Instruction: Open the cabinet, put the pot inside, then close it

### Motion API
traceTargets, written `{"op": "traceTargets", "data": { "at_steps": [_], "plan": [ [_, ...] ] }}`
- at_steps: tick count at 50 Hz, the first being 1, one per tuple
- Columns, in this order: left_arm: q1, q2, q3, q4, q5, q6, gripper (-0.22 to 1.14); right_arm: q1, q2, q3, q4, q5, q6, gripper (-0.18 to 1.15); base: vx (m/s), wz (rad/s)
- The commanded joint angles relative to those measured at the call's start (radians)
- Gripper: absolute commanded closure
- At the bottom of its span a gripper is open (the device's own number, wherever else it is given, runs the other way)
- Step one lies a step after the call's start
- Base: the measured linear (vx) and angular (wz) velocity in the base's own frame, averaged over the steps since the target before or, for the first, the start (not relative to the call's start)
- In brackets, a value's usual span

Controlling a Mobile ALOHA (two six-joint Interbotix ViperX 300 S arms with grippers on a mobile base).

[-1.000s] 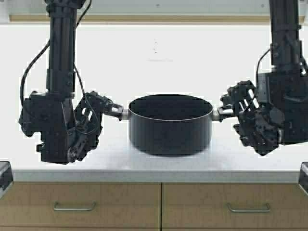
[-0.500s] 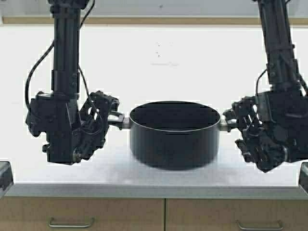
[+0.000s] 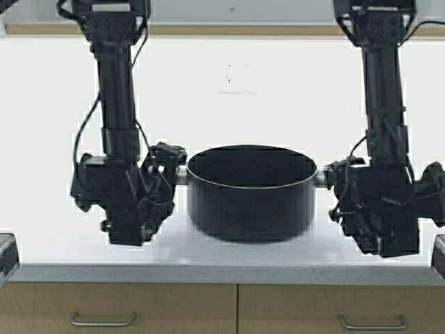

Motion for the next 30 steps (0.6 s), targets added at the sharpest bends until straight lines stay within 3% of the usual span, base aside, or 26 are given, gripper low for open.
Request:
{"op": "traceTargets", "data": {
  "at_steps": [1,17,30],
  "plan": [
    [0.029,0.008,-0.075,0.000,0.029,0.000,-0.11,-0.067,-0.006,-0.069,-0.052,-0.011,-0.002,-0.05,-0.01,-0.02],
    [0.086,0.038,-0.141,0.002,0.048,-0.006,-0.11,-0.164,0.069,-0.273,-0.186,-0.002,0.002,-0.05,0.00,0.00],
    [0.091,0.040,-0.121,0.000,0.021,-0.005,-0.11,-0.166,0.091,-0.319,-0.216,0.017,0.003,-0.05,0.00,0.00]
  ]
}}
